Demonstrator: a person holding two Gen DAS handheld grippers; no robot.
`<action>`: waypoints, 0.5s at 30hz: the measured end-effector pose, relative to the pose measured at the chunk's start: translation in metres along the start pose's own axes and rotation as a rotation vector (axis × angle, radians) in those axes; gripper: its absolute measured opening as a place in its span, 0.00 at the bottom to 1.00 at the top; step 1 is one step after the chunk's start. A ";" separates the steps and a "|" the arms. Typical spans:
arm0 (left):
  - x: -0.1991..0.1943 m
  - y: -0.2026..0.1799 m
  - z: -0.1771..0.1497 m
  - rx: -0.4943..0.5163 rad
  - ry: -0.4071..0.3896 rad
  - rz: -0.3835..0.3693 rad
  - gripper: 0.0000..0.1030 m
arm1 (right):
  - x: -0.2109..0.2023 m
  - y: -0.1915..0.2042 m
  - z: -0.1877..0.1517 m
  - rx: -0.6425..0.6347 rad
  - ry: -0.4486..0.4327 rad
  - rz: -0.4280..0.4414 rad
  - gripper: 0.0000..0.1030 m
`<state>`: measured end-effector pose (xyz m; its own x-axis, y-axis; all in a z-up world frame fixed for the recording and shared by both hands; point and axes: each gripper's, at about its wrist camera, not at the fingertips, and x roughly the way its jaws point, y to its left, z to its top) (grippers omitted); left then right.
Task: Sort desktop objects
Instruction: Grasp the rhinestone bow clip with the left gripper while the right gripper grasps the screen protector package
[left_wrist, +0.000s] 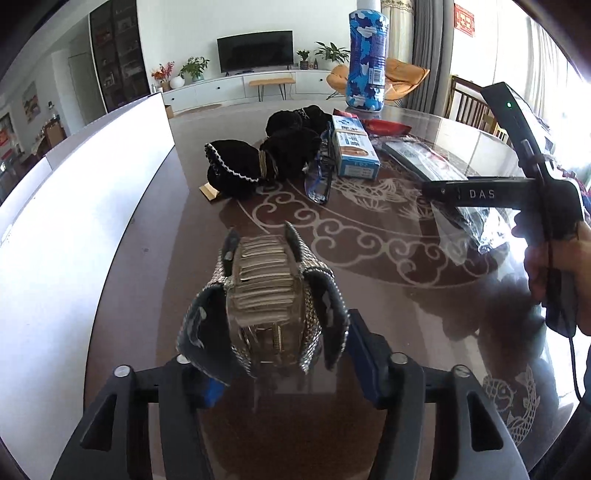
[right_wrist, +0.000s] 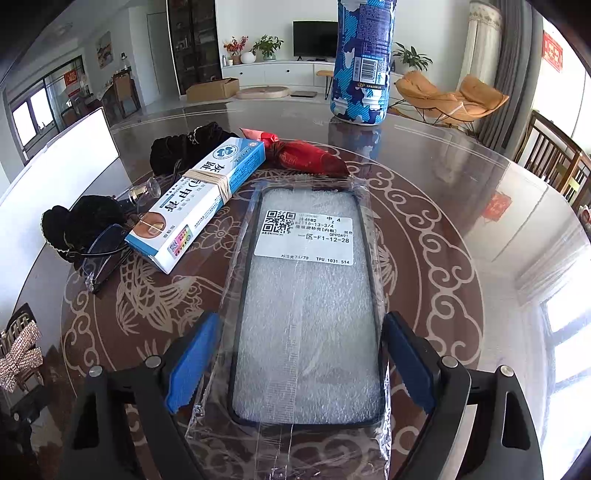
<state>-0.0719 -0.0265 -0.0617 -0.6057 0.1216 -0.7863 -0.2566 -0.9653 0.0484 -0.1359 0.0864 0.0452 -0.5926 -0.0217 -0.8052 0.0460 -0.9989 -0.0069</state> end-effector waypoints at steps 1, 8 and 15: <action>-0.002 -0.001 -0.003 0.017 -0.004 0.016 0.77 | -0.003 0.000 -0.005 -0.009 -0.001 0.008 0.86; -0.002 0.009 0.004 0.025 -0.014 0.049 0.82 | -0.035 -0.014 -0.048 -0.052 0.003 0.039 0.86; 0.010 0.011 0.014 0.020 0.003 0.110 0.82 | -0.021 -0.017 -0.030 -0.103 0.153 0.059 0.96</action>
<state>-0.0916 -0.0325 -0.0604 -0.6286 0.0145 -0.7776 -0.2039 -0.9679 0.1468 -0.1003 0.1054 0.0449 -0.4579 -0.0657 -0.8866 0.1634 -0.9865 -0.0112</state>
